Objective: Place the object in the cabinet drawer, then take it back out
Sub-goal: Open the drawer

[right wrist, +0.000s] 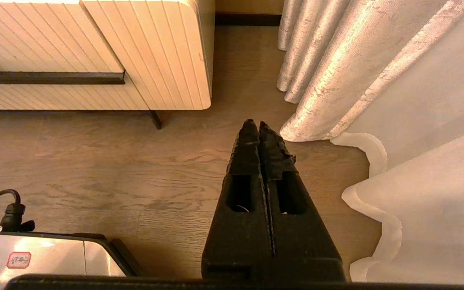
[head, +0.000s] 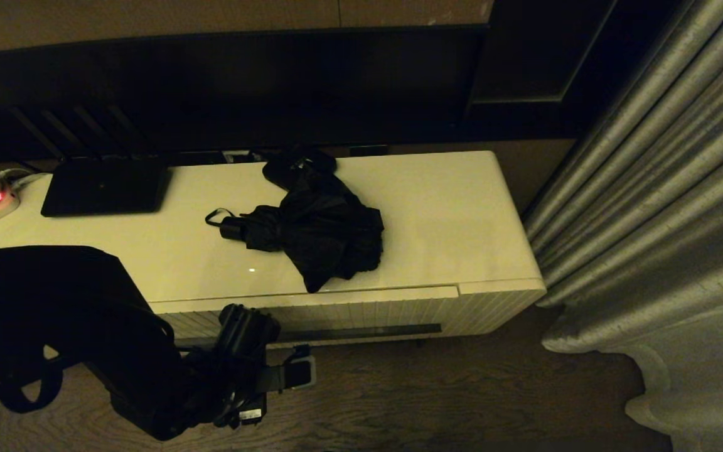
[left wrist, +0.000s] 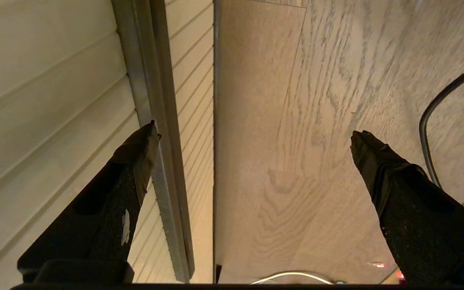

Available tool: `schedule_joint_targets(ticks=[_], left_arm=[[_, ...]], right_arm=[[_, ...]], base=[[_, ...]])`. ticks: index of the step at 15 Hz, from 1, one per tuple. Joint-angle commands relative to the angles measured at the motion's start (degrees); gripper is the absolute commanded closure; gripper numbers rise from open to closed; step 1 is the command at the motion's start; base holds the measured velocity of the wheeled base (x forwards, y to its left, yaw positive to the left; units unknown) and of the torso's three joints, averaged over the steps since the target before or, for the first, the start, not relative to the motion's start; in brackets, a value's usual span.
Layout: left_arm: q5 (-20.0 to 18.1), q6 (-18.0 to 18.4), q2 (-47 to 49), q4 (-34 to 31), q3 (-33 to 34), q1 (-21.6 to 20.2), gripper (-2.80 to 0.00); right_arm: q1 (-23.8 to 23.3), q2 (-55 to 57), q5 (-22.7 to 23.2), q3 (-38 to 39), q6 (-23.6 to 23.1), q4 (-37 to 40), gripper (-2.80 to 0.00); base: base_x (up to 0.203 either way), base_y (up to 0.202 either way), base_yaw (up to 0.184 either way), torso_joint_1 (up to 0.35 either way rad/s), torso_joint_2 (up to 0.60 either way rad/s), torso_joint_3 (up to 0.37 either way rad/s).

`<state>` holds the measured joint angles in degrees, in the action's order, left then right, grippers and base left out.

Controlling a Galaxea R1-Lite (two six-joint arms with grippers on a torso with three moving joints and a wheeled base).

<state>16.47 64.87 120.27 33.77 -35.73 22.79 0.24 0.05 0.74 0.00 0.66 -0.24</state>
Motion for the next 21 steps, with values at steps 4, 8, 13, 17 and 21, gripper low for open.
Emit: schedule_joint_targets(ticks=[4,8,13,17,21], left_arm=[[0.68,0.05,2.18,0.33,-1.29,-0.48,-2.8],[0.76,-0.42,3.08,0.72,-2.24,-1.3,-2.8],[0.76,-0.37,4.54,1.37,-2.41,-1.61,-2.8],[0.34,-0.44,4.17,1.15,-2.07,-1.53,-2.8],[0.0,-0.09,3.24,0.6,-1.33,-1.52,-2.8]], right_arm=[[0.02,0.04,0.05,0.0,0.04,-0.02,0.0],[0.02,0.04,0.05,0.0,0.04,-0.02,0.0],[0.02,0.04,0.05,0.0,0.04,-0.02,0.0],[0.02,0.04,0.05,0.0,0.04,-0.02,0.0],[0.02,0.04,0.05,0.0,0.04,-0.02,0.0]], base=[[0.0,0.0,0.0,0.0,0.0,0.0],[0.0,0.0,0.0,0.0,0.0,0.0],[0.0,0.0,0.0,0.0,0.0,0.0],[0.0,0.0,0.0,0.0,0.0,0.0],[0.0,0.0,0.0,0.0,0.0,0.0]])
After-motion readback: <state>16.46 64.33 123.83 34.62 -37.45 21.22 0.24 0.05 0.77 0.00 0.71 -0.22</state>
